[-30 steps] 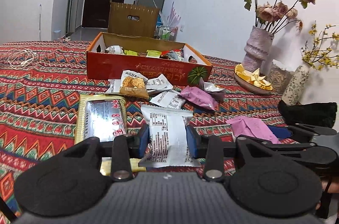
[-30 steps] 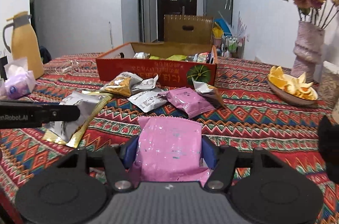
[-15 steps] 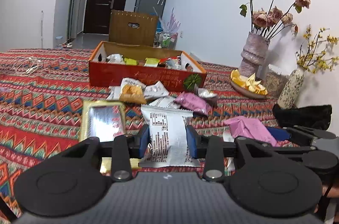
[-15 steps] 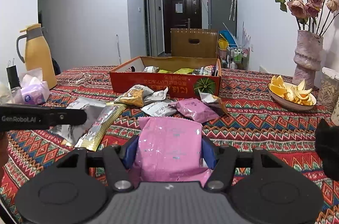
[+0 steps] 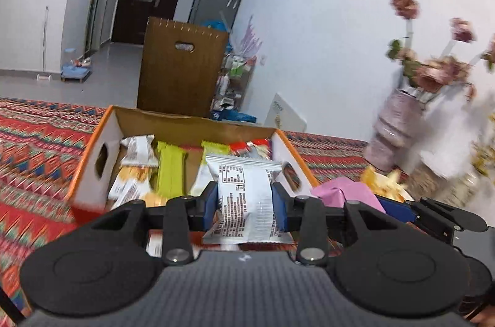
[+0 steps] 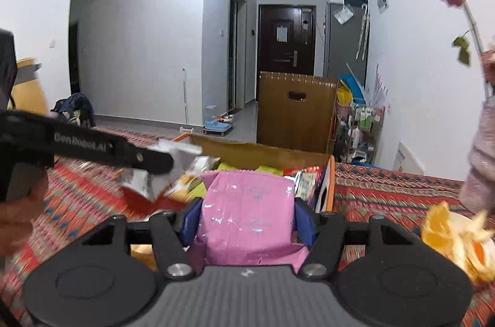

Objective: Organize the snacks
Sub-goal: 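Lower both packets into the orange box and open both tools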

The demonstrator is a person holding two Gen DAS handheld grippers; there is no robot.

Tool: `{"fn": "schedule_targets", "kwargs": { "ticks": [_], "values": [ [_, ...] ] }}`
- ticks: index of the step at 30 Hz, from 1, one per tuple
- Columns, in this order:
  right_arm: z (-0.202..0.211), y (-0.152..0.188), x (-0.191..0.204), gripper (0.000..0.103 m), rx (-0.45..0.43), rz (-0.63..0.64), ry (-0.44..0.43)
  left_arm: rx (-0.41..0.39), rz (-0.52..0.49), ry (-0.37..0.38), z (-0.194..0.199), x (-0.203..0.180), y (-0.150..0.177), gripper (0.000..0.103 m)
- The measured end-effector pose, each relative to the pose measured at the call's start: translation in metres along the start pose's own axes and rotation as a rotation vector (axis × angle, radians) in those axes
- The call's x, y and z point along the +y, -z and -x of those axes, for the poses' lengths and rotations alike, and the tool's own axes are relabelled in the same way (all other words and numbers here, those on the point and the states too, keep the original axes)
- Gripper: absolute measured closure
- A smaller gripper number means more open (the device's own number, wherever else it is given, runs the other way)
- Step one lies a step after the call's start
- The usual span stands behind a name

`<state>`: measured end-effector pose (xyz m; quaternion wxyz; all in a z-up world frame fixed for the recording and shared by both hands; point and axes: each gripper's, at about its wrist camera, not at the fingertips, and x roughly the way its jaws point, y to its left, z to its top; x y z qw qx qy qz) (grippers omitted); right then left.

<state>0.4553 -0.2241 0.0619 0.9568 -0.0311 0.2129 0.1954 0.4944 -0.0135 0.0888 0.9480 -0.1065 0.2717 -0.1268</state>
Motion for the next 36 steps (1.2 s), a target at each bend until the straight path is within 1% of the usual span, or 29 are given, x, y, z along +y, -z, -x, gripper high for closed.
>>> {"fn": "schedule_targets", "kwargs": {
  "ticks": [3,5,7,9,15,17,18,20,26,28,32,36],
  "values": [
    [-0.049,-0.013,-0.016,0.042,0.022,-0.014,0.017,0.032,0.014,-0.017,-0.048,0.007,-0.012,0.065],
    [-0.079,-0.015,-0.023,0.042,0.055,-0.008,0.037,0.06,0.03,-0.018,-0.076,0.012,-0.014,0.065],
    [-0.104,-0.012,-0.028,0.042,0.086,-0.004,0.055,0.087,0.039,-0.016,-0.096,0.016,-0.012,0.065],
    [-0.121,-0.008,-0.03,0.042,0.111,0.007,0.064,0.107,0.043,-0.009,-0.109,0.017,-0.008,0.065],
    [-0.138,0.003,-0.03,0.042,0.141,0.032,0.077,0.161,0.038,-0.001,-0.13,0.02,0.005,0.065],
    [-0.141,0.005,-0.031,0.04,0.137,0.022,0.075,0.163,0.033,-0.009,-0.13,0.021,0.008,0.057],
    [-0.142,0.006,-0.031,0.036,0.135,0.027,0.081,0.161,0.032,-0.012,-0.13,0.021,0.008,0.05],
    [-0.141,0.006,-0.028,0.033,0.134,0.039,0.085,0.152,0.024,-0.007,-0.127,0.021,0.008,0.05],
    [-0.13,-0.001,-0.029,0.033,0.111,0.039,0.09,0.132,0.0,0.005,-0.111,0.014,0.003,0.05],
    [-0.122,-0.004,-0.028,0.033,0.107,0.041,0.091,0.119,-0.016,0.004,-0.1,0.01,0.001,0.048],
    [-0.096,-0.01,-0.024,0.033,0.091,0.052,0.096,0.068,-0.058,0.003,-0.065,0.003,-0.002,0.043],
    [-0.059,-0.013,-0.016,0.031,0.072,0.064,0.098,0.017,-0.122,-0.006,-0.019,-0.01,0.0,0.034]
  ]
}}
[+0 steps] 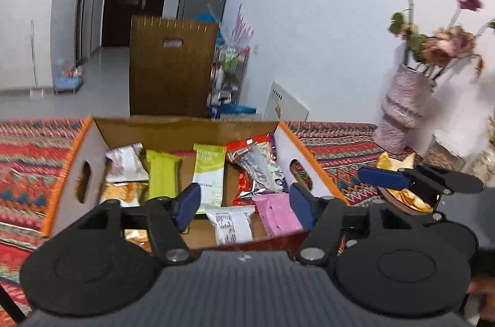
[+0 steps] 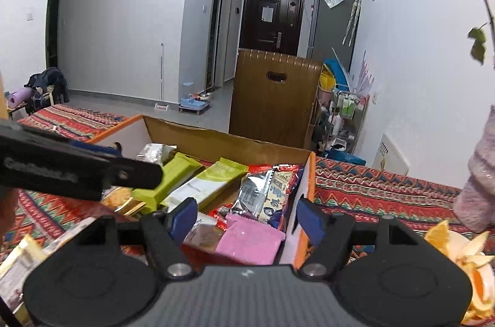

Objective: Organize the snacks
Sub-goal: 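Lower both packets into the orange box and open both tools, then move both tools back over the remaining packets on the table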

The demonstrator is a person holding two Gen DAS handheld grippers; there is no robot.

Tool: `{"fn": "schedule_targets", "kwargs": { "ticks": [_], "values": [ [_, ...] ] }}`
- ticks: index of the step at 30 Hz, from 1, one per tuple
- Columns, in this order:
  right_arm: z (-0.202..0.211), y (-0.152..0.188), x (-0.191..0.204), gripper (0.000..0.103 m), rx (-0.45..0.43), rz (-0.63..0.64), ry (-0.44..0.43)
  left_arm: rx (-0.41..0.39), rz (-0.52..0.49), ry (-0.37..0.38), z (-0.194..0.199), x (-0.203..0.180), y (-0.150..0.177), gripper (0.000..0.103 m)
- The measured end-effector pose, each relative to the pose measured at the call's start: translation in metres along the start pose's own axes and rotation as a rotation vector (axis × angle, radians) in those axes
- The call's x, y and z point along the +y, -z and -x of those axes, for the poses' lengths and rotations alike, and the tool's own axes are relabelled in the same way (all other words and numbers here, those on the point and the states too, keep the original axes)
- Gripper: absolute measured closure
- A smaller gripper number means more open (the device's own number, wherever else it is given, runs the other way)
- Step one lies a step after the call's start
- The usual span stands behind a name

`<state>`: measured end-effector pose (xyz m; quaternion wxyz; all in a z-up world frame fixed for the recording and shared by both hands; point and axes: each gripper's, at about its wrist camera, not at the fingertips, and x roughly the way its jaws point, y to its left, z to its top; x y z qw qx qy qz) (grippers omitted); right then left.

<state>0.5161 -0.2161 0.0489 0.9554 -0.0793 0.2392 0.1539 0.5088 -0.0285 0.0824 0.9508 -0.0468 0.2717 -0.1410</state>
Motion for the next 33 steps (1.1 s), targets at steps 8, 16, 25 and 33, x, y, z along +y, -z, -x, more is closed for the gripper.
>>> {"fn": "schedule_targets", "kwargs": {
  "ticks": [8,16,25,33],
  "values": [
    [0.086,0.015,0.007,0.024,-0.043,-0.01,-0.001,-0.101,-0.1,-0.039,0.102,-0.025,0.028,0.023],
    [0.168,0.054,0.032,0.018,-0.085,-0.029,-0.01,-0.133,-0.112,-0.116,0.179,-0.033,0.079,0.017],
    [0.253,0.116,0.066,0.013,-0.095,-0.023,-0.035,-0.112,-0.033,-0.158,0.253,-0.037,0.162,0.012],
    [0.295,0.183,0.084,0.013,-0.023,-0.086,-0.011,-0.037,0.06,-0.216,0.286,-0.034,0.224,0.012]
  ]
}}
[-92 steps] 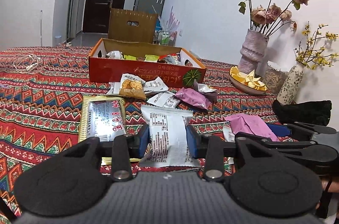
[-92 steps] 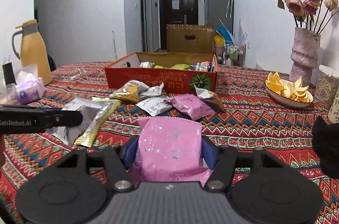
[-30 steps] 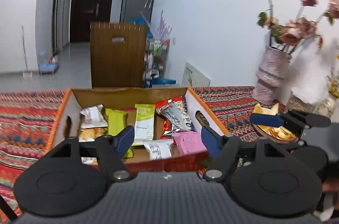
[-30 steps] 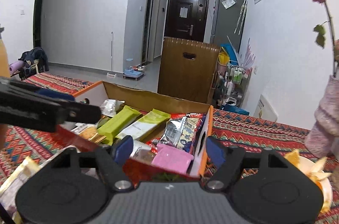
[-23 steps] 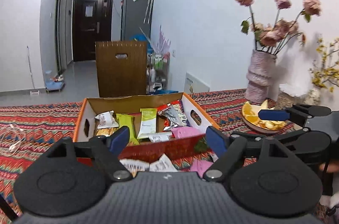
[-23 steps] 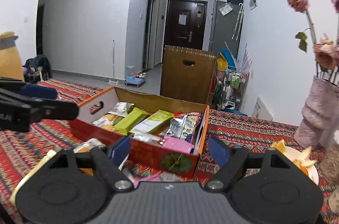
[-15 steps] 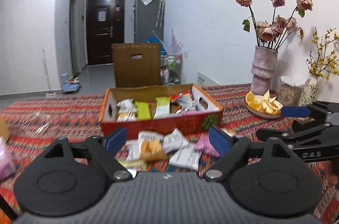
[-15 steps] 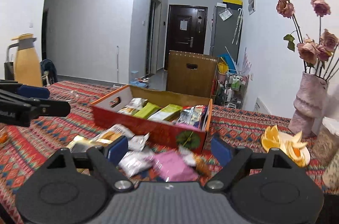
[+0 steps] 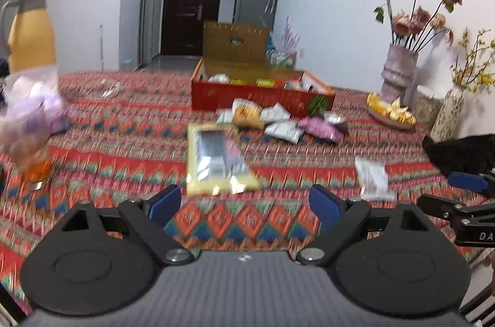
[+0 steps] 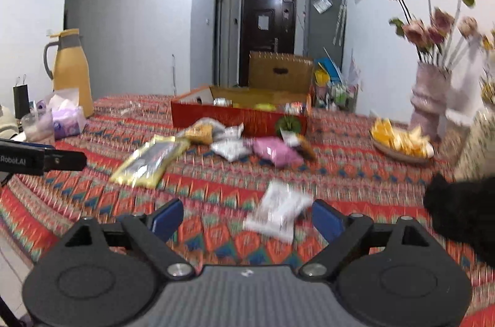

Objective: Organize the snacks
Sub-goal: 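Move both tools back over the remaining packets on the table, then grasp white packet with right tool while left tool grasps pumpkin-seed cracker packet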

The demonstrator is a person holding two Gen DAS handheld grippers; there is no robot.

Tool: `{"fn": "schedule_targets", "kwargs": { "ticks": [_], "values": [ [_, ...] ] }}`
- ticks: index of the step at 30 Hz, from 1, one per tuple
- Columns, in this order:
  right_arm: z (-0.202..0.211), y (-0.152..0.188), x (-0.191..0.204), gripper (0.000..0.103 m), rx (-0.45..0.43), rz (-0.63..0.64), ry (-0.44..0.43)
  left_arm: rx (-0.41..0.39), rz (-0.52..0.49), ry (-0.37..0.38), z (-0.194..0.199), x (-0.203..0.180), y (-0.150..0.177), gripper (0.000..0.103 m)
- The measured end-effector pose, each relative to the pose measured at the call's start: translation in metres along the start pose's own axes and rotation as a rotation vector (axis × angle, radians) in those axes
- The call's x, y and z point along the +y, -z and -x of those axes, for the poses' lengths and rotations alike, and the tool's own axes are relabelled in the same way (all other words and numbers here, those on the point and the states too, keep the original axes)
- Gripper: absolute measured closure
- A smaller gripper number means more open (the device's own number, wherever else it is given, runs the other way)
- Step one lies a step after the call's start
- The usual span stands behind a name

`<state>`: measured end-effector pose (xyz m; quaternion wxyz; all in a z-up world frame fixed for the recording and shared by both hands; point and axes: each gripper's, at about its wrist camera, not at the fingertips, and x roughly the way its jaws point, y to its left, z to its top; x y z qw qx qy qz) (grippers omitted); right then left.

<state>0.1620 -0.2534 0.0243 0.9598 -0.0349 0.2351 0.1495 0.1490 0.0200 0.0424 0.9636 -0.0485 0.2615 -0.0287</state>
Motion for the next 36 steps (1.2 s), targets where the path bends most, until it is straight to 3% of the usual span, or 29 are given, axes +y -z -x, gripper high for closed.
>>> {"fn": "schedule_targets", "kwargs": {
  "ticks": [4,11,22,36],
  "values": [
    [0.012,0.029,0.002,0.013,0.036,-0.034,0.002,0.029,0.007,-0.008,0.008,0.002,0.019,0.012],
    [0.014,0.048,0.005,0.013,0.059,-0.05,0.013,0.07,0.0,-0.008,0.006,0.0,0.036,0.012],
    [-0.014,0.037,-0.001,0.013,0.09,-0.058,0.003,0.09,0.011,-0.002,-0.02,0.002,0.021,0.012],
    [-0.091,0.013,-0.021,0.014,0.159,-0.099,0.019,0.138,0.001,0.01,-0.081,0.01,-0.006,0.012]
  ]
}}
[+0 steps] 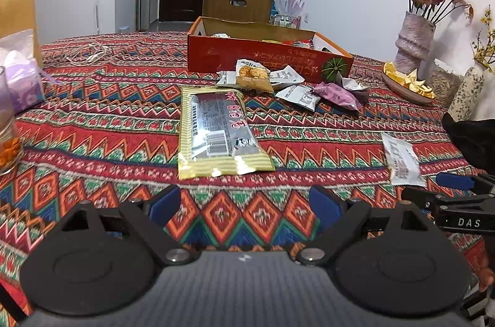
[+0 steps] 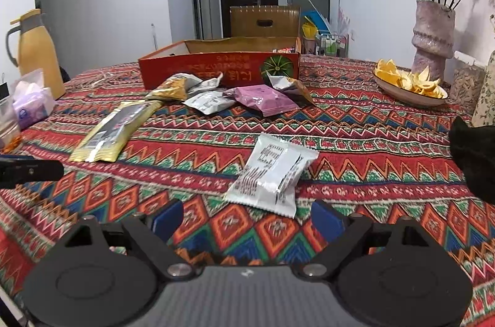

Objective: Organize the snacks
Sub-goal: 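Grasp white packet with right tool while left tool grasps pumpkin-seed cracker packet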

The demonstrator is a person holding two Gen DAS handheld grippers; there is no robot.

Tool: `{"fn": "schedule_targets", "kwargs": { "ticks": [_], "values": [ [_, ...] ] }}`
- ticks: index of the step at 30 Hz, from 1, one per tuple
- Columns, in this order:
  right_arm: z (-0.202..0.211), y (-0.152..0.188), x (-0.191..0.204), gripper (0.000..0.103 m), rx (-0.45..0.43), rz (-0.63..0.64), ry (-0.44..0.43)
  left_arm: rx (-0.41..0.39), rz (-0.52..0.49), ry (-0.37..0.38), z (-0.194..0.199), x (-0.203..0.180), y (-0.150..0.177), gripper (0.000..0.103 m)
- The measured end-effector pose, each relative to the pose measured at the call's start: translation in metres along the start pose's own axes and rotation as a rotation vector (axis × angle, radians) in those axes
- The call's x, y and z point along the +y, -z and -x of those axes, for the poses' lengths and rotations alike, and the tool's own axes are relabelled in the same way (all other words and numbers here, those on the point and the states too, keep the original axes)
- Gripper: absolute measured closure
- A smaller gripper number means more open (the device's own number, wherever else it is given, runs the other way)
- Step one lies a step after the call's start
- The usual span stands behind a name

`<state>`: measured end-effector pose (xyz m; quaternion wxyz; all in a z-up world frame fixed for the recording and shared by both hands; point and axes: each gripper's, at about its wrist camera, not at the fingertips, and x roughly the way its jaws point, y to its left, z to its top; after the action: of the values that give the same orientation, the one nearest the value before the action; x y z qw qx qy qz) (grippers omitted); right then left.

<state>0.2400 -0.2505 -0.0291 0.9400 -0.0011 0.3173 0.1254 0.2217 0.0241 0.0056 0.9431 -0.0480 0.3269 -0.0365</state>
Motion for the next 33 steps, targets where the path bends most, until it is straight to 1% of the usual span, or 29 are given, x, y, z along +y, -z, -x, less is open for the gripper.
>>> {"fn": "schedule_targets", "kwargs": {
  "ticks": [4,8,13,15,16,17,18,24,29,30,31,33],
  "values": [
    [-0.022,-0.01,-0.004,0.014,0.016,-0.009,0.013,0.017,-0.018,0.005,-0.022,0.0,-0.01,0.012],
    [-0.041,-0.018,-0.006,0.015,0.024,-0.024,0.015,0.028,-0.015,0.014,-0.042,0.001,-0.022,0.012],
    [-0.057,-0.027,-0.005,0.029,0.035,0.004,0.022,0.031,-0.014,0.021,-0.063,0.002,-0.036,0.012],
    [-0.06,-0.03,-0.005,0.042,0.029,0.013,0.018,0.025,-0.02,0.023,-0.071,0.001,-0.043,0.012],
    [-0.061,-0.031,-0.005,0.045,0.027,0.014,0.014,0.022,-0.025,0.022,-0.075,0.001,-0.046,0.012],
    [-0.062,-0.032,-0.005,0.055,0.025,0.022,0.014,0.019,-0.029,0.02,-0.079,0.0,-0.051,0.012],
    [-0.063,-0.033,-0.005,0.057,0.023,0.034,0.011,0.017,-0.034,0.021,-0.083,0.0,-0.055,0.012],
    [-0.069,-0.04,-0.01,0.059,0.021,0.03,-0.015,-0.009,-0.084,0.024,-0.112,-0.007,-0.096,0.014],
    [-0.072,-0.045,-0.017,0.06,0.014,0.012,-0.015,-0.015,-0.133,0.006,-0.151,-0.017,-0.125,0.023],
    [-0.073,-0.046,-0.018,0.06,0.012,0.01,-0.015,-0.01,-0.143,-0.01,-0.159,-0.019,-0.128,0.028],
    [-0.074,-0.047,-0.019,0.06,0.011,0.009,-0.016,-0.004,-0.154,-0.029,-0.169,-0.023,-0.131,0.031],
    [-0.075,-0.048,-0.021,0.06,0.01,0.006,-0.017,-0.005,-0.166,-0.035,-0.183,-0.025,-0.136,0.031]
  ]
}}
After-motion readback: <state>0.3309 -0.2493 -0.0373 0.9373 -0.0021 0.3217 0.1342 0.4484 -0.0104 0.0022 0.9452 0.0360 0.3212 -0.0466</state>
